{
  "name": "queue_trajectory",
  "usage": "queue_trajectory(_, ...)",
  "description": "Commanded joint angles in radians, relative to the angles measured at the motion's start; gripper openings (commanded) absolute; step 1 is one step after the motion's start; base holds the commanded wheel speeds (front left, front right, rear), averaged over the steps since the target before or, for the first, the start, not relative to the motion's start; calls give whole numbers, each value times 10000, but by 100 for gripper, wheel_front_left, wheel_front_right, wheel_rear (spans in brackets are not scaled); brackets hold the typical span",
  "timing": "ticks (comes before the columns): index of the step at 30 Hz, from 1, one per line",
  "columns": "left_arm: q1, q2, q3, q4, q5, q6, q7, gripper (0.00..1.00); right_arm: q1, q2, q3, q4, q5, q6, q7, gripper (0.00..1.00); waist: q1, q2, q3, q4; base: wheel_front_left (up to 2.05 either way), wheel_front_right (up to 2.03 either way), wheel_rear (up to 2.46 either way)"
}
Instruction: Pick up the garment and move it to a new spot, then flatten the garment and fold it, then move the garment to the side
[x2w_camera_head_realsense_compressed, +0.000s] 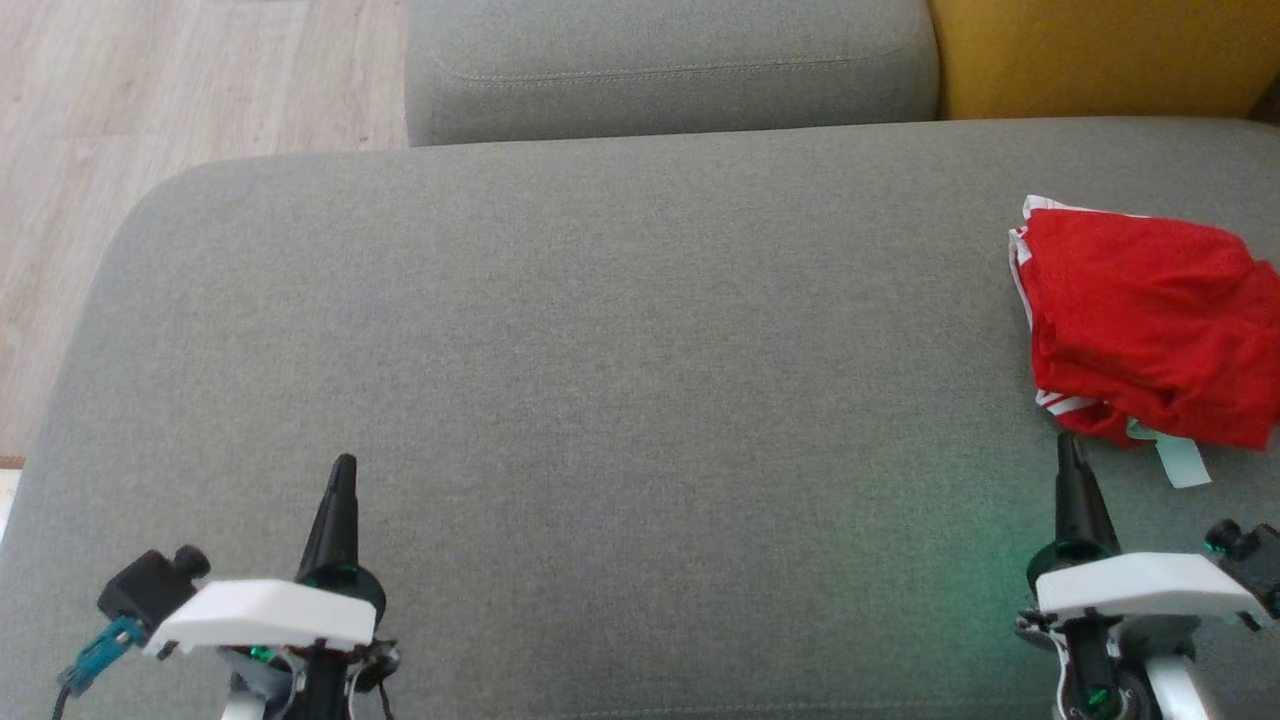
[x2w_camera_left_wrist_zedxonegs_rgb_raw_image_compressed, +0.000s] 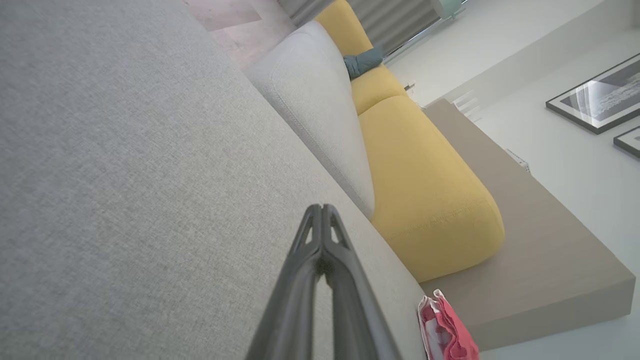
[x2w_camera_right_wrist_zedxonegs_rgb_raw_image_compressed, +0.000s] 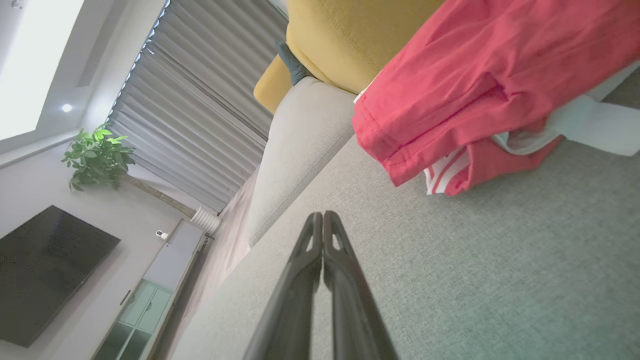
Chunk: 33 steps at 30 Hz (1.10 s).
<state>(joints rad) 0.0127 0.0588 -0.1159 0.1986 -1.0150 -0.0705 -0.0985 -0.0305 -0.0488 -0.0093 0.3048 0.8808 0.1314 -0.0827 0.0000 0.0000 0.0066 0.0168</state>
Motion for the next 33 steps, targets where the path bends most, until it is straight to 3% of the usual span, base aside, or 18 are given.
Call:
queue_trajectory(1,-576,154,292,-247,-301,-108,63,0,-551,-168,31,-383,369,-4,70,0,0,0,-1,-4,0,0,0)
queue_trajectory(33,-887,184,1122,115,-3420,-366,961,0,-656,-175,-410,-503,4073,-6,959,0,0,0,-18,-90,0,0,0)
